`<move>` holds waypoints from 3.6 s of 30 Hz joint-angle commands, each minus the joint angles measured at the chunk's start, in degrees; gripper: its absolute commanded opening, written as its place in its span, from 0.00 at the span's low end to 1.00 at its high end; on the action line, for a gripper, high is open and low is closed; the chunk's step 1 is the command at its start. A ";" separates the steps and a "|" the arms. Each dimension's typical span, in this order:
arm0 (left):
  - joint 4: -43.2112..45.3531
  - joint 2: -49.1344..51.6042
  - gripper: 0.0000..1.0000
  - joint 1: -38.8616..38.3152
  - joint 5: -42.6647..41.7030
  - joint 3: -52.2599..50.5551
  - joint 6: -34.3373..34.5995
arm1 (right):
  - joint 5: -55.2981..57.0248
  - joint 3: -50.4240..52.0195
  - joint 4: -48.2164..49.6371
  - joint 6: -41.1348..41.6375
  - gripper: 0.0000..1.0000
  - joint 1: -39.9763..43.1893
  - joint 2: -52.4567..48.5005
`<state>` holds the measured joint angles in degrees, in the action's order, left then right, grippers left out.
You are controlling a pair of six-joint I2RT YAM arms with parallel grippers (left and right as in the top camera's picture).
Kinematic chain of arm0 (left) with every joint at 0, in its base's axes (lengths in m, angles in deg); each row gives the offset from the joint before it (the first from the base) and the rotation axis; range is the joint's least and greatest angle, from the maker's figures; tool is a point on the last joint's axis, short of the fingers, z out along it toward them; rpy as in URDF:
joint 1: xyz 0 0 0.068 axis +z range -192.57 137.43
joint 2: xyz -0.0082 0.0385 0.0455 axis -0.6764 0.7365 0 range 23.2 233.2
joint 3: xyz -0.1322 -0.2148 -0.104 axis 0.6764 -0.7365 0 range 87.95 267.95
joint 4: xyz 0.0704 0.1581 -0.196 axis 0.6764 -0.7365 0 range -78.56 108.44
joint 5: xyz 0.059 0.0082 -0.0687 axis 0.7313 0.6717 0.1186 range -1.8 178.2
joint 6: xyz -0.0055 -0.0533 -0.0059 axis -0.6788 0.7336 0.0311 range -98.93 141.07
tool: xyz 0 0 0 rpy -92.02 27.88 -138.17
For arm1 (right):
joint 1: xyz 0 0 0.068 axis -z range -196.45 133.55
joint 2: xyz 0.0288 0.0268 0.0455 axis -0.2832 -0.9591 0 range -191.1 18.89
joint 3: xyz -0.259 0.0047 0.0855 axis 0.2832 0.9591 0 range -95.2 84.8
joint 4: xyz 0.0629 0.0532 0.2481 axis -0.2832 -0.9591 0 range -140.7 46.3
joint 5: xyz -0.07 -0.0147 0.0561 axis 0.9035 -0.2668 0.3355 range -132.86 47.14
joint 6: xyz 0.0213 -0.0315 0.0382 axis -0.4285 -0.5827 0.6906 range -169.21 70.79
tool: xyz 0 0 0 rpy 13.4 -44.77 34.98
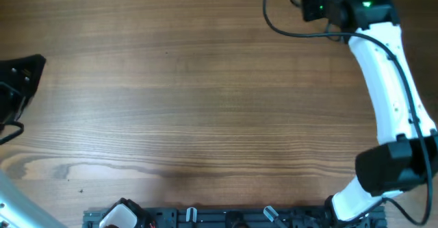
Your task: Untangle cables
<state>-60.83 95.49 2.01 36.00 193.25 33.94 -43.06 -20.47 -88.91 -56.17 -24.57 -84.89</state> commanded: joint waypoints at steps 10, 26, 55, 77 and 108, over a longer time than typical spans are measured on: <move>3.85 12.35 1.00 -36.63 0.90 0.57 -12.66 | -12.39 -0.15 -3.32 5.66 0.04 -7.37 11.17; 14.75 28.24 0.96 -58.64 16.11 0.57 -12.44 | -12.39 -0.15 -9.01 5.70 0.04 -16.06 14.03; 14.32 29.79 0.33 -56.65 29.81 0.42 -9.16 | -12.37 -0.17 -12.44 5.84 0.04 -22.27 20.44; 13.84 23.65 0.67 -55.76 15.21 0.48 -2.93 | -11.04 -0.15 -9.46 5.66 0.04 -22.25 18.49; 17.77 29.70 0.62 -63.43 26.18 -0.28 -0.35 | -16.39 -0.15 -9.31 5.44 0.04 -22.25 19.37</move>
<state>-43.19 124.85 -61.26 64.91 193.23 32.60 -57.88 -20.43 -98.96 -50.56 -46.69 -66.01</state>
